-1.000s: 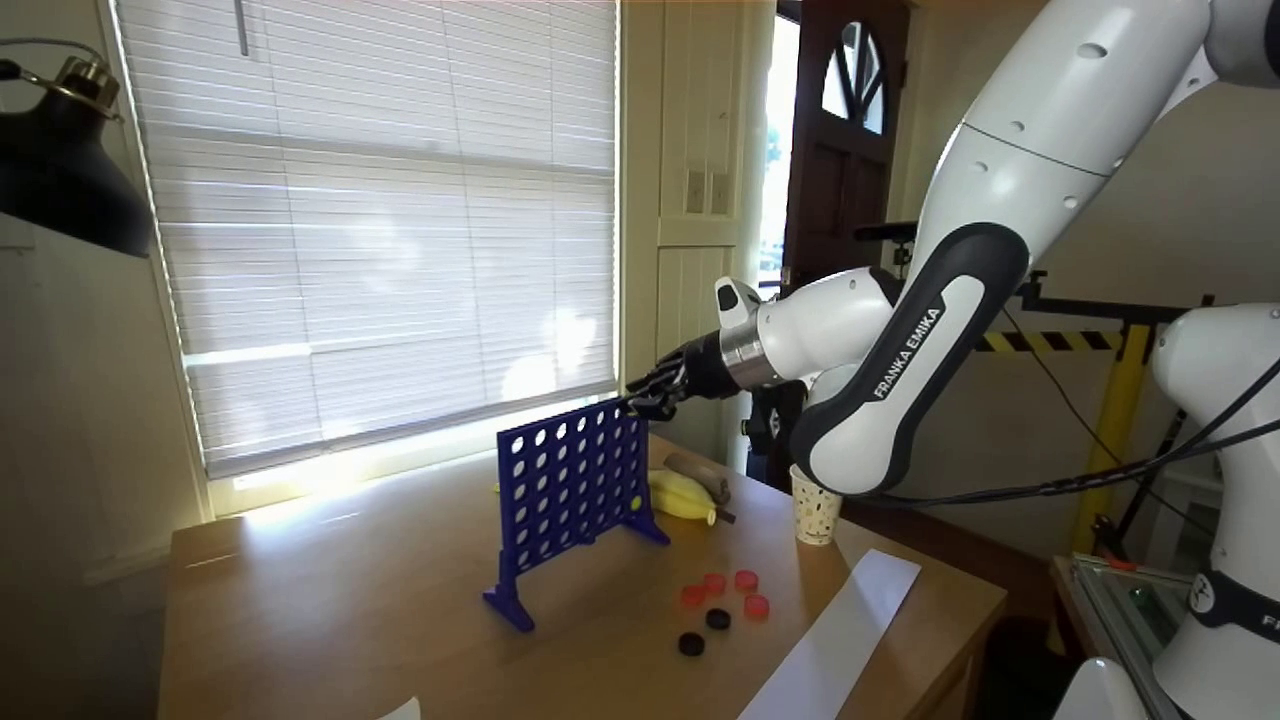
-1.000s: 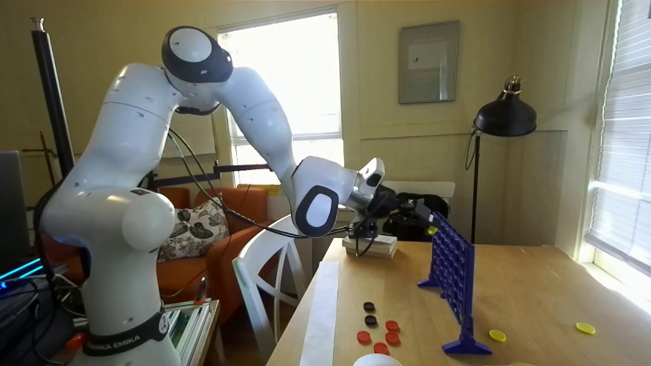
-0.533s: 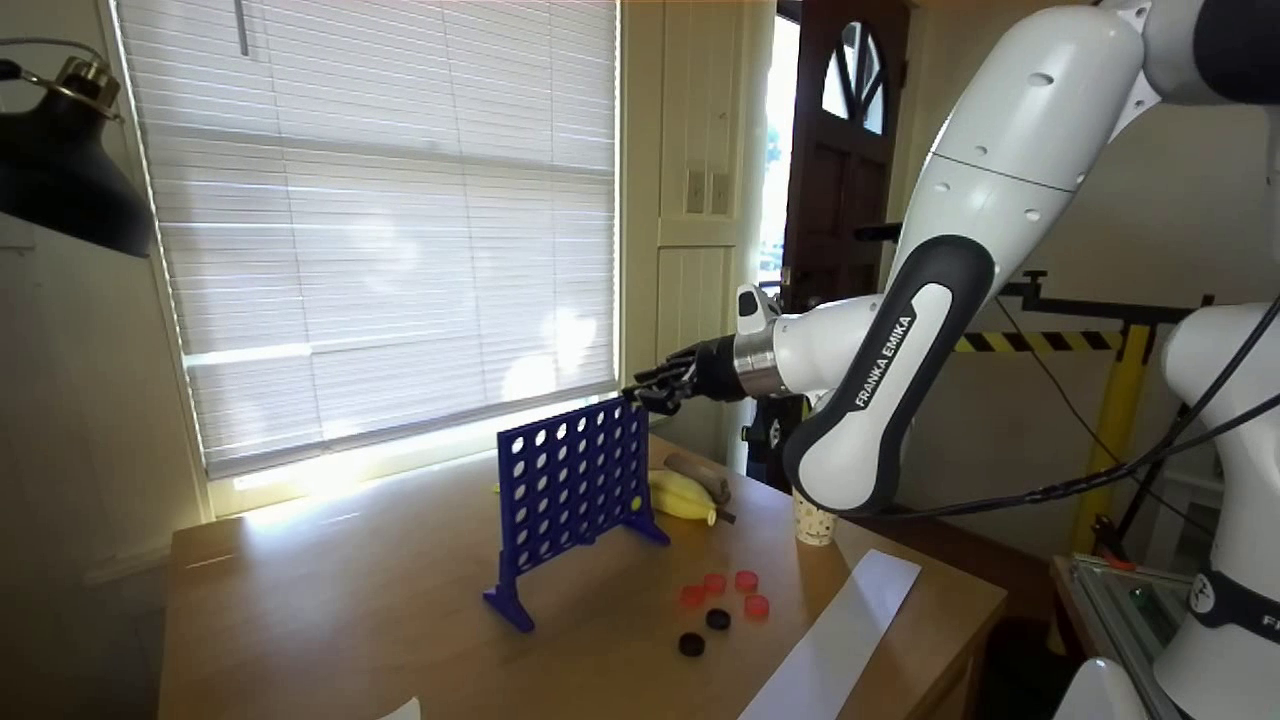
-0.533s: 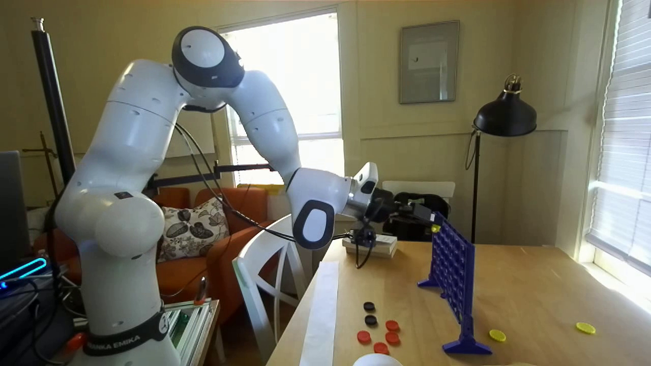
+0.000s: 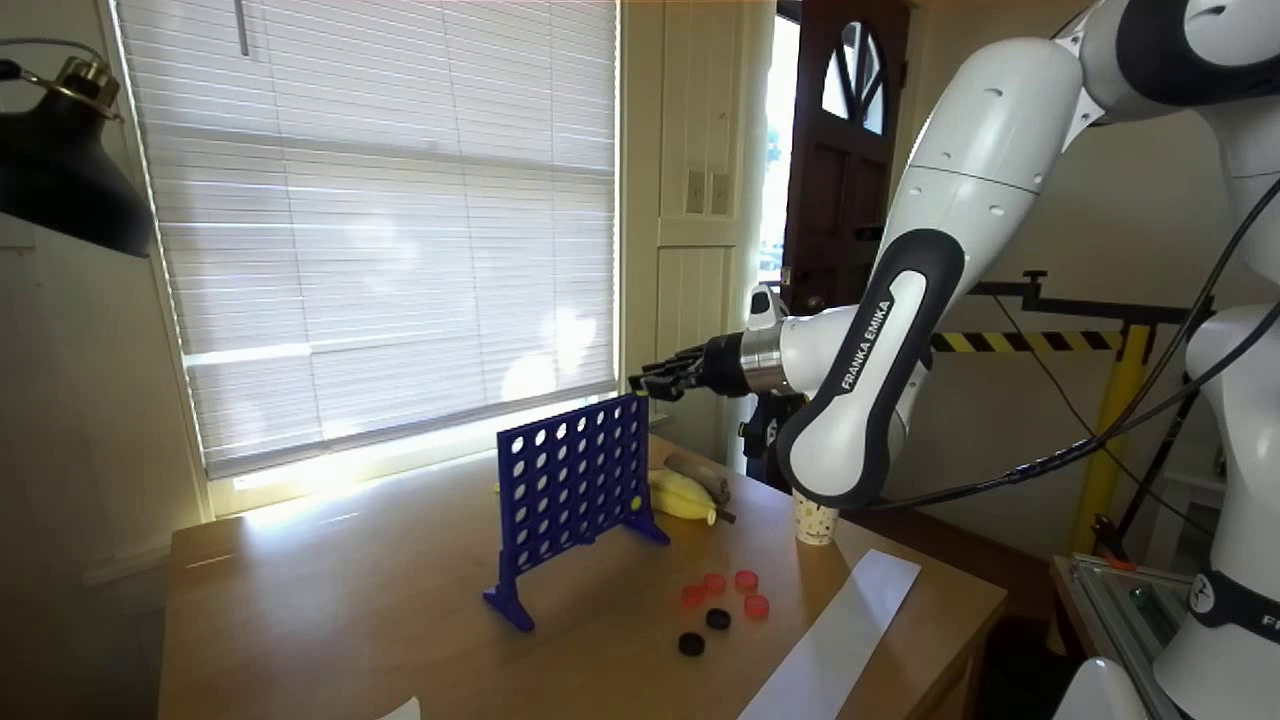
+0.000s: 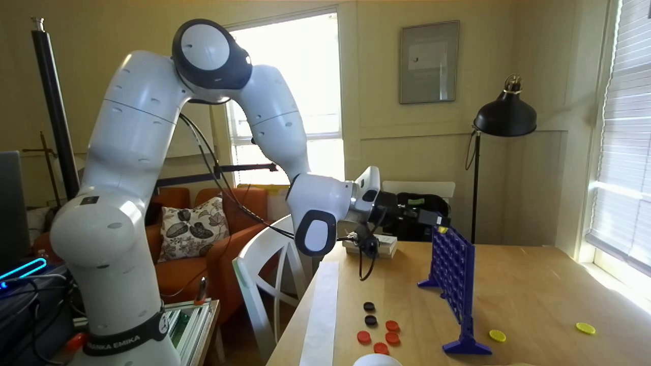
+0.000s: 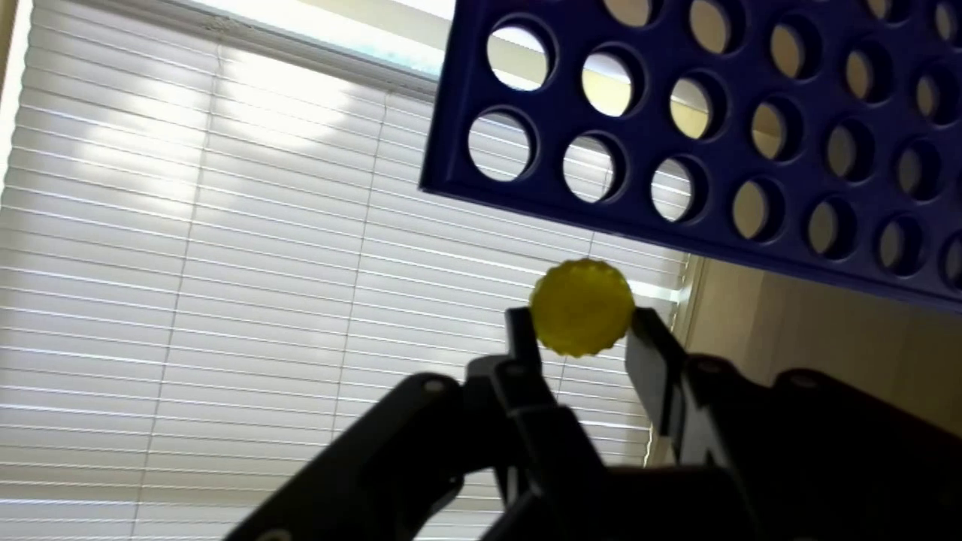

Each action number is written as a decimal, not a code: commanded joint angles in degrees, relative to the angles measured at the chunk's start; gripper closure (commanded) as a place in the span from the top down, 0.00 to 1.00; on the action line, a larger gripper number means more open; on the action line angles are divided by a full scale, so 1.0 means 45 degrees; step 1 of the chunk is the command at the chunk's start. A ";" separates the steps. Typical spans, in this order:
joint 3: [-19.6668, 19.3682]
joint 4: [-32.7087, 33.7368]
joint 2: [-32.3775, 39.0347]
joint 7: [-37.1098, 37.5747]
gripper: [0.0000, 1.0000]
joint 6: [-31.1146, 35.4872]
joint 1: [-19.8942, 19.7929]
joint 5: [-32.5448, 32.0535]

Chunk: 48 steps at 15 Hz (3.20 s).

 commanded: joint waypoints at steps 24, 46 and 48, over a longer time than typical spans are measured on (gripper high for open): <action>0.2146 0.1290 0.0490 0.0388 0.10 -0.0304 -0.2860 -0.1559; 0.2333 0.2013 0.1353 0.1127 0.10 -0.0119 -0.3270 -0.2215; 0.2330 0.2040 0.1385 0.1123 0.10 -0.0087 -0.3263 -0.2204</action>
